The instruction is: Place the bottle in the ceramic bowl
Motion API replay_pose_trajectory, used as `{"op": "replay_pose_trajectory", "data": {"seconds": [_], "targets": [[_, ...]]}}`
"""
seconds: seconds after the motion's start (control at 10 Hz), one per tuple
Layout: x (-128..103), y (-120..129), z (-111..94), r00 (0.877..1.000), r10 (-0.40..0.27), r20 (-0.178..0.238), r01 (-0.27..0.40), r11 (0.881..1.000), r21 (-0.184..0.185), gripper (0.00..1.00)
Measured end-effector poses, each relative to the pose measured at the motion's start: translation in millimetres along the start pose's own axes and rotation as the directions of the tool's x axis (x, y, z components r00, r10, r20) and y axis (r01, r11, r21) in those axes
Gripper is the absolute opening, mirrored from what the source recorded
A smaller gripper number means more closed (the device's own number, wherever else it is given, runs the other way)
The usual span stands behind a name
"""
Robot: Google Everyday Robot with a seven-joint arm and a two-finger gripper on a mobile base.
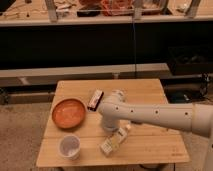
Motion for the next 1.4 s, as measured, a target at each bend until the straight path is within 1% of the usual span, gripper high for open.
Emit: {"op": "replay_pose_trajectory", "data": {"seconds": [0.2,0.3,0.5,0.6,0.7,0.8,0.9,1.0,1.1,1.2,1.3,1.4], "targets": [[6.5,11.0,3.3,1.0,-0.005,-0.015,0.005,1.0,0.008,0.8],[11.2,13.4,9.8,0.999,-0.022,-0.027,0.023,0.999,0.024,0.8],[17.8,12.4,19.1,0.997,-0.068,-0.032,0.07,0.996,0.058,0.79],[22.7,12.7,22.3,0.995,-0.093,-0.024,0.094,0.992,0.083,0.71],[28.3,12.6,23.8,0.994,-0.112,0.008,0.11,0.988,0.111,0.59],[33.5,12.1,24.1,0.993,-0.116,0.038,0.11,0.985,0.13,0.5],[38.2,12.6,24.8,0.992,-0.115,0.058,0.106,0.985,0.139,0.42],[41.6,11.0,25.9,0.99,-0.117,0.078,0.104,0.983,0.149,0.3],[43.3,10.3,26.7,0.989,-0.117,0.088,0.102,0.983,0.153,0.2],[43.4,9.1,26.9,0.989,-0.119,0.09,0.104,0.982,0.156,0.13],[44.2,8.6,26.9,0.989,-0.117,0.093,0.101,0.982,0.162,0.04],[43.6,4.7,26.4,0.989,-0.116,0.096,0.099,0.981,0.169,0.01]]}}
